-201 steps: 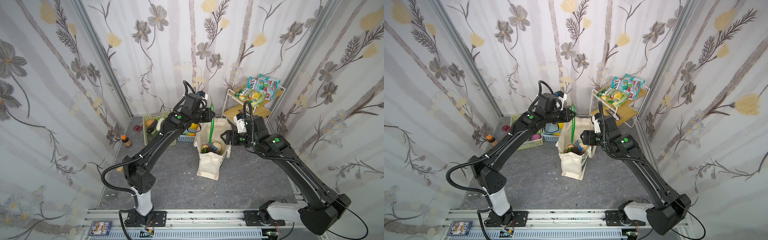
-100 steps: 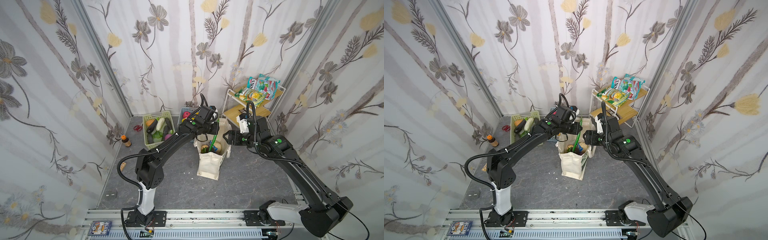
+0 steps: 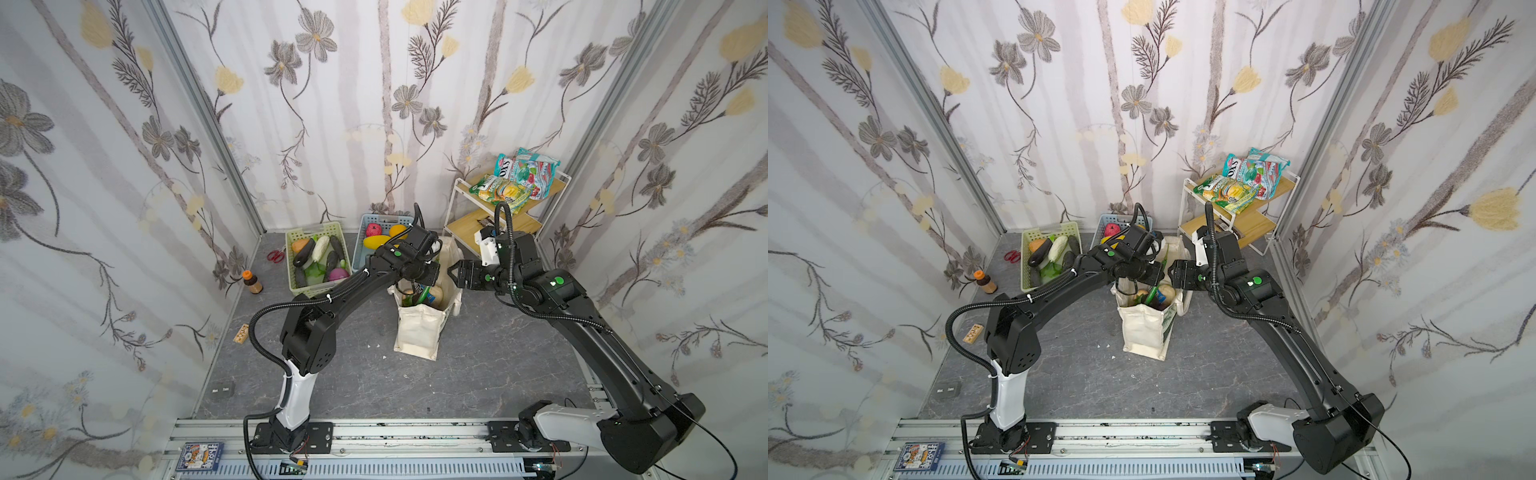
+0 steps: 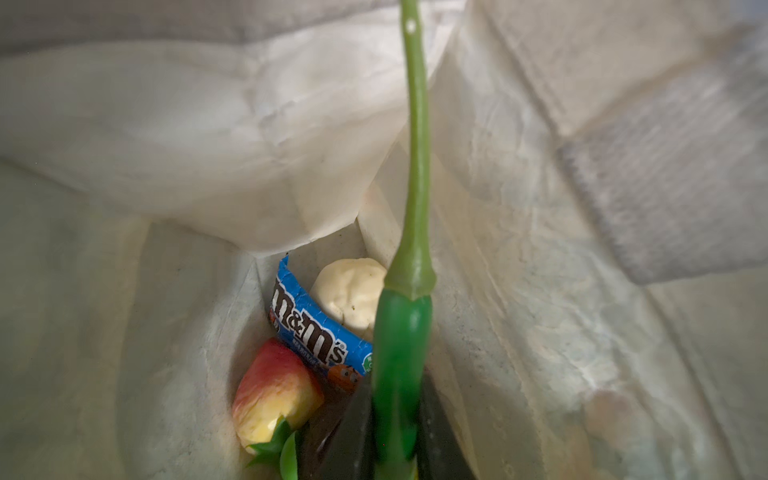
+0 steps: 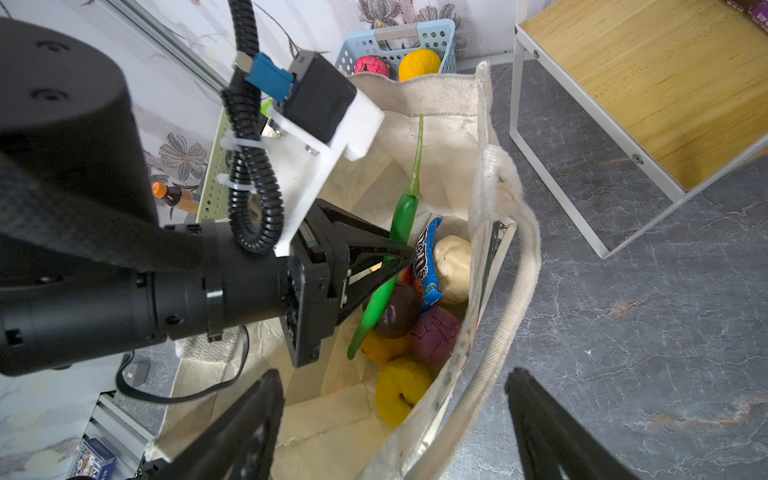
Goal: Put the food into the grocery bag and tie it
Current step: 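Lower the chili into the bag, open the left gripper and withdraw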
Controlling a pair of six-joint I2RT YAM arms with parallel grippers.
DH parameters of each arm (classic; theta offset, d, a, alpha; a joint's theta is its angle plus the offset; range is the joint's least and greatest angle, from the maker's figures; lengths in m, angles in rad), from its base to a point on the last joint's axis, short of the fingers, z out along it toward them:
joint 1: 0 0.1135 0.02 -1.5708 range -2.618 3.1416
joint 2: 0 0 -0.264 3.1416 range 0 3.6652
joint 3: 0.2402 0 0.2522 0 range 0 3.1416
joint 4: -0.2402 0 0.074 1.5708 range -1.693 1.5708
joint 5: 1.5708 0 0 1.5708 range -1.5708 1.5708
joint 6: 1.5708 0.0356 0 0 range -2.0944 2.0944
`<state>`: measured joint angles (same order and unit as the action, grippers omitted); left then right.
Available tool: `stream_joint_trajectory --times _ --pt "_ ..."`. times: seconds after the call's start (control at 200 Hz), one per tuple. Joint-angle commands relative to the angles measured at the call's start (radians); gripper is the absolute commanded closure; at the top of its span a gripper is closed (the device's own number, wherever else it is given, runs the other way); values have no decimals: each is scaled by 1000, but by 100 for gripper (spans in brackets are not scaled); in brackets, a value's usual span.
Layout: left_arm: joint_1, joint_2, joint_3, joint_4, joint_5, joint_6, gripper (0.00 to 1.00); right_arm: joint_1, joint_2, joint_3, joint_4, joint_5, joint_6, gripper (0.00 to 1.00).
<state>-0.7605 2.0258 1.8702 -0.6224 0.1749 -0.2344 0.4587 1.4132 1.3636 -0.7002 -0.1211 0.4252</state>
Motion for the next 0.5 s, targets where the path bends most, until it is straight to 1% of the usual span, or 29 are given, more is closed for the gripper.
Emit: stream_joint_trajectory --times 0.0,0.055,0.145,0.28,0.365,0.455,0.495 --pt "-5 10 -19 -7 -26 14 83 -2 2 -4 55 3 -10 16" --pt "-7 16 -26 -6 -28 15 80 -2 0 -4 55 3 -10 16" --pt "-8 31 -29 -14 -31 15 79 -2 -3 -7 56 1 -10 16" --pt "-8 53 -31 -23 -38 18 74 -3 -8 -11 57 -3 -5 16" --pt "-8 64 -22 -34 -52 18 67 -3 -10 -15 57 -3 0 16" --pt "-8 67 -17 -40 -65 20 61 -3 -12 -21 59 -3 1 16" --pt "-8 68 -16 -40 -72 20 57 -3 -13 -22 62 -4 2 16"
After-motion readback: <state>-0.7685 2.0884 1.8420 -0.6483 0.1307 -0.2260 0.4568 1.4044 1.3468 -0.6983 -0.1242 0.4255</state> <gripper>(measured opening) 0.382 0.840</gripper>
